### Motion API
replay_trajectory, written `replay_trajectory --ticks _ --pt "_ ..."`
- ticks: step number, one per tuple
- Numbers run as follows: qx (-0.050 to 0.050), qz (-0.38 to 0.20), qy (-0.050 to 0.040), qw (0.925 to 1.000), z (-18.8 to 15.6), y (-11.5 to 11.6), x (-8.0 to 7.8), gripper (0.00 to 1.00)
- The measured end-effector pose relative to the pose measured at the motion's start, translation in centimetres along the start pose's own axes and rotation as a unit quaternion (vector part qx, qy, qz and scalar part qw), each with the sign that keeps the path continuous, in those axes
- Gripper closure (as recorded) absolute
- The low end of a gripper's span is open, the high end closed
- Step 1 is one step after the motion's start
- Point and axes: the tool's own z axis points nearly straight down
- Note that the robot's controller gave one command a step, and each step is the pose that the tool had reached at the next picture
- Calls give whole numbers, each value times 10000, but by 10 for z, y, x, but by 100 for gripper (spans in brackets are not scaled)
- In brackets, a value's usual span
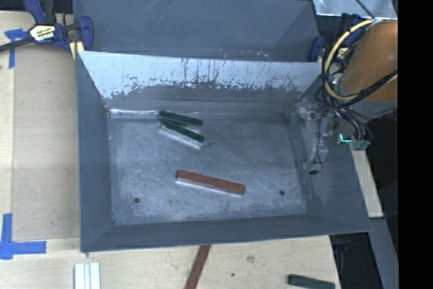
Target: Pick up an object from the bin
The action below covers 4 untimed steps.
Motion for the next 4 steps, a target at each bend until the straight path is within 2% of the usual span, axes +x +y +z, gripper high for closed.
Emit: replay_trajectory --ticks 1,2,3,4 --pt "8 -16 -39 10000 -4 0 -2 0" --pt "11 318 -51 9995 25 49 -5 0" --pt "-9 99 -31 9999 35 78 26 0" --pt "5 381 -27 9993 30 100 46 0"
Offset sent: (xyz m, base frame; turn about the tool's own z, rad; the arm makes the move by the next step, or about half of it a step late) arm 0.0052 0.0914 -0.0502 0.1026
